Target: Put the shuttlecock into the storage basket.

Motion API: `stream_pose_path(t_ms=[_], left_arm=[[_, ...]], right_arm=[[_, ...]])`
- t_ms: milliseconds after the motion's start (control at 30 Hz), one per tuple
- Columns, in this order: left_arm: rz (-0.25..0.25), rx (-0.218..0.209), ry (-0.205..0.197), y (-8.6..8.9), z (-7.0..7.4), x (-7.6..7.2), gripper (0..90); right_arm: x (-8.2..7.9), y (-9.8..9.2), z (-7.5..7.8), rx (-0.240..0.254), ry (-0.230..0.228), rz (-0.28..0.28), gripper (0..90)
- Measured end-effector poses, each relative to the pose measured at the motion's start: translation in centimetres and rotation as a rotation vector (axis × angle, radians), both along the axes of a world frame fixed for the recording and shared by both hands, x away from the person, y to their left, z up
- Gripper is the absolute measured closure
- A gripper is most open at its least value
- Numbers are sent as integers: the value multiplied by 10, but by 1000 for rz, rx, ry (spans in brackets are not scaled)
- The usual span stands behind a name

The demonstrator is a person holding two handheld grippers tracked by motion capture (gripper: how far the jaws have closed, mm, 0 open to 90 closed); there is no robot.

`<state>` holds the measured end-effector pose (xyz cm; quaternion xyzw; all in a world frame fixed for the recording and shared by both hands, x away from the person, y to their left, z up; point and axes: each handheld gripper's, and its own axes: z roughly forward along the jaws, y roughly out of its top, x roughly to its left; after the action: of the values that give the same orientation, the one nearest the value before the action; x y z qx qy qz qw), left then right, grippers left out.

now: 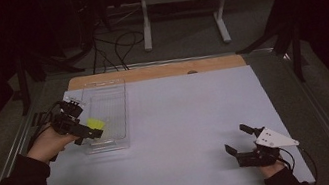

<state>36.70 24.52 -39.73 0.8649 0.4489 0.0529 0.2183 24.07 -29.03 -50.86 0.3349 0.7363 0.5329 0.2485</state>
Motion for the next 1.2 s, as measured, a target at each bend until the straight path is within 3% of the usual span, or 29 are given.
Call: stream_pose_path(t_ms=[267,567,867,1200], left_arm=[[-38,-23,-97,-2,-1,-15,0],[-98,-89,-196,-11,6,-35,0],[-185,-127,-238,-28,6,-49,0],[-230,-175,-265,-36,-11,-60,0]], right_arm=[[0,0,0,0,1,2,99],[0,0,0,-1,2,4,99],[0,1,0,-2,-1,3,99],[0,1,0,0,0,5,99]])
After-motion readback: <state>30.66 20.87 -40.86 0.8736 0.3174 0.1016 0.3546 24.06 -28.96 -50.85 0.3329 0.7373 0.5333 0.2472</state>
